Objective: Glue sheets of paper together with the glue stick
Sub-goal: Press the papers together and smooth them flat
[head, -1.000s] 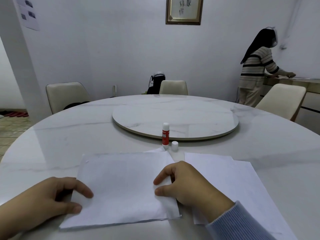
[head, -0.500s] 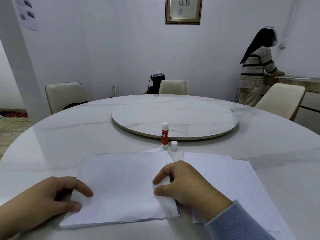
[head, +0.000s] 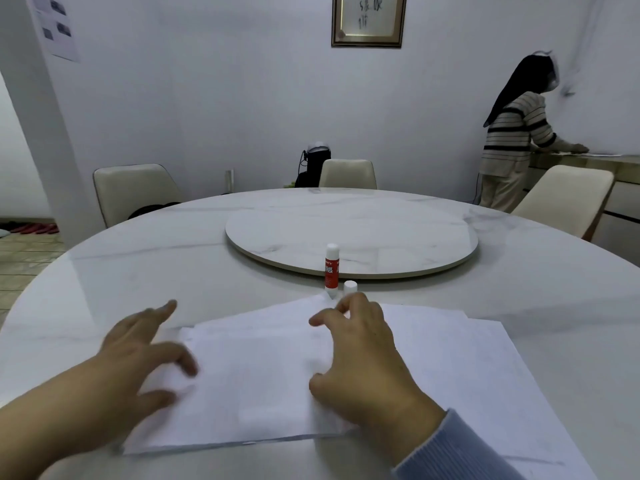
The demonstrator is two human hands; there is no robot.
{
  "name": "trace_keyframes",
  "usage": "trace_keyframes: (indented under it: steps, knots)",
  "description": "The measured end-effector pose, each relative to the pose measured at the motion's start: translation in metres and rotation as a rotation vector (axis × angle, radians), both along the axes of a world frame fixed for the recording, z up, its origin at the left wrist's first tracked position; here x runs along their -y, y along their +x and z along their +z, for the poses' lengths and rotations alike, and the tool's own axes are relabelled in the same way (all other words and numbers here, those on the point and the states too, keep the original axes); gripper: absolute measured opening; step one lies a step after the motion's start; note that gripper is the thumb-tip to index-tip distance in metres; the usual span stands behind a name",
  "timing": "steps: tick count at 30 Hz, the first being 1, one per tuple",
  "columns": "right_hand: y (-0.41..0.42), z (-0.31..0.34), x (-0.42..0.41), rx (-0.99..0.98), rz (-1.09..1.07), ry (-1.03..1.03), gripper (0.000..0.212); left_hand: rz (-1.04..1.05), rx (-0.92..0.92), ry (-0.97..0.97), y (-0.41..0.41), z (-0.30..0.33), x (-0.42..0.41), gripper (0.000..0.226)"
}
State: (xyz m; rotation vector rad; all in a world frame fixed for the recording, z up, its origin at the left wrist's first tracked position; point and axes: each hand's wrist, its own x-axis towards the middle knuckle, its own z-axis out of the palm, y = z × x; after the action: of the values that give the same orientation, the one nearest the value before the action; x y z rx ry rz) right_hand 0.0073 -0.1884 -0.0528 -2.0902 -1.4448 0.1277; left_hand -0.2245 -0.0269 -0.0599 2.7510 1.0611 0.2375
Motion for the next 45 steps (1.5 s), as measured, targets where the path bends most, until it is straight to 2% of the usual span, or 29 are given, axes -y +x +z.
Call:
trace_keyframes:
  steps: [2,3,6,8,10,14,20,25,31,35,41,45]
  knots:
    - [-0.009,-0.003,-0.009,0.052,0.027,0.07,0.058,-0.015,0.255,0.032,0.028,-0.001,0.022,0.03]
    - [-0.014,-0.007,-0.014,0.048,0.043,0.066,0.057,-0.019,0.297,0.037,0.042,-0.005,0.032,0.032]
    - [-0.017,-0.022,-0.029,0.091,0.089,-0.106,0.058,0.05,0.183,0.002,0.068,-0.025,0.047,0.054]
    - [-0.012,-0.032,-0.033,0.12,0.08,-0.254,0.062,0.095,0.053,-0.025,0.068,-0.028,0.047,0.058]
    - [-0.008,-0.037,-0.036,0.14,0.06,-0.317,0.069,0.101,-0.018,-0.01,0.066,-0.028,0.045,0.058]
    - [-0.005,-0.037,-0.034,0.152,0.048,-0.331,0.073,0.118,-0.062,0.022,0.065,-0.028,0.045,0.059]
    - [0.0,-0.039,-0.029,0.173,-0.013,-0.337,0.066,0.204,-0.061,0.038,0.062,-0.03,0.044,0.063]
    - [0.005,-0.036,-0.027,0.162,0.032,-0.366,0.064,0.204,-0.051,0.007,0.057,-0.029,0.038,0.058]
    - [0.002,-0.038,-0.023,0.201,-0.015,-0.368,0.069,0.29,-0.063,0.017,0.055,-0.03,0.037,0.066]
    - [0.002,-0.036,-0.023,0.185,-0.029,-0.327,0.07,0.3,-0.045,0.026,0.054,-0.03,0.037,0.067]
    - [0.002,-0.028,-0.024,0.141,-0.072,-0.134,0.073,0.338,-0.01,0.01,0.055,-0.032,0.036,0.07]
    - [0.002,-0.022,-0.02,-0.148,-0.067,0.052,0.071,0.357,0.021,-0.001,0.056,-0.033,0.036,0.073]
